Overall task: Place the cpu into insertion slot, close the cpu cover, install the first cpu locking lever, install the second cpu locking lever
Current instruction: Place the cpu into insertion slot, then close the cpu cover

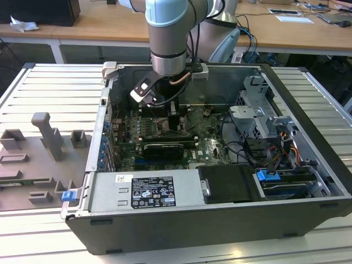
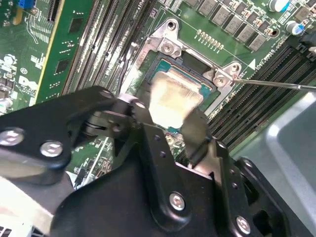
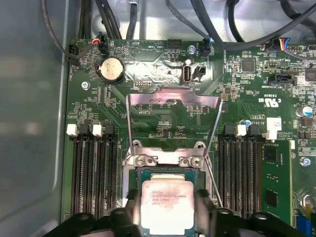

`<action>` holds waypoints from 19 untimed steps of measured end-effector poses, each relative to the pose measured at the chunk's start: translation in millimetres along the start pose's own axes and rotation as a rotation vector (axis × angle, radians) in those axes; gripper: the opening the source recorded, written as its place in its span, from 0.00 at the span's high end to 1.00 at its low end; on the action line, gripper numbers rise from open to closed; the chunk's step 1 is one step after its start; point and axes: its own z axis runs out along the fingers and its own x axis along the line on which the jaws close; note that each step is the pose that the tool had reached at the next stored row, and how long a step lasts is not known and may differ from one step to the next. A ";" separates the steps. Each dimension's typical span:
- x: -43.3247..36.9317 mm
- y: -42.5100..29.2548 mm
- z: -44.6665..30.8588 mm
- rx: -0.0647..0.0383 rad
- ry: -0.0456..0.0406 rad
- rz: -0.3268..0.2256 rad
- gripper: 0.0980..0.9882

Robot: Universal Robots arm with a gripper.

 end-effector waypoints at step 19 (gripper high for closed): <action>-0.1 0.9 -8.8 0.000 -0.0020 0.012 0.99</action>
